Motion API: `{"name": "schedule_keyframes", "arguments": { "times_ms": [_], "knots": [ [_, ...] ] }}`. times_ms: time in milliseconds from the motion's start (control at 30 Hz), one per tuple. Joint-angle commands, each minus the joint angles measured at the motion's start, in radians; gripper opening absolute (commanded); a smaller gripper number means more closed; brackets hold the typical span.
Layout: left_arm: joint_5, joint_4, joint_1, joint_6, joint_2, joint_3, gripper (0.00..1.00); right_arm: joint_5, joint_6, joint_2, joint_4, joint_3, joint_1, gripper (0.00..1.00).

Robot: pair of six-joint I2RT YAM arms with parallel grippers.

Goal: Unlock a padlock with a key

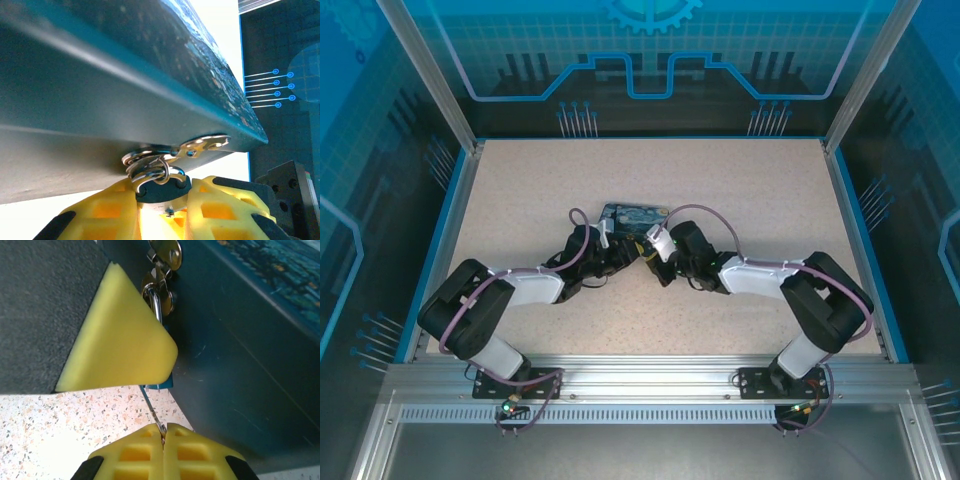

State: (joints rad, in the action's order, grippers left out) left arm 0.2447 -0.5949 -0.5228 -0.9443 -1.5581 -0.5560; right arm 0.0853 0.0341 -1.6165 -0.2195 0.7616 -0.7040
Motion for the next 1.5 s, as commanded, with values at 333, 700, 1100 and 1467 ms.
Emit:
{"name": "schedule_keyframes", "arguments": {
  "times_ms": [333,700,1100,1467],
  "knots": [
    [-0.011,-0.042,-0.006,-0.007,0.035,-0.014,0.06,-0.045,-0.012,-0.002,0.016,-0.005,-0.012,0.00],
    [-0.020,-0.032,-0.007,-0.001,0.043,-0.010,0.05,-0.064,-0.010,0.013,0.034,-0.012,-0.006,0.00],
    [-0.019,-0.037,-0.008,-0.002,0.037,-0.009,0.05,-0.043,-0.009,0.019,0.019,0.005,-0.009,0.00],
    [-0.019,-0.040,-0.007,-0.001,0.023,-0.006,0.04,-0.034,-0.009,0.032,0.016,0.031,-0.012,0.00]
  ]
}}
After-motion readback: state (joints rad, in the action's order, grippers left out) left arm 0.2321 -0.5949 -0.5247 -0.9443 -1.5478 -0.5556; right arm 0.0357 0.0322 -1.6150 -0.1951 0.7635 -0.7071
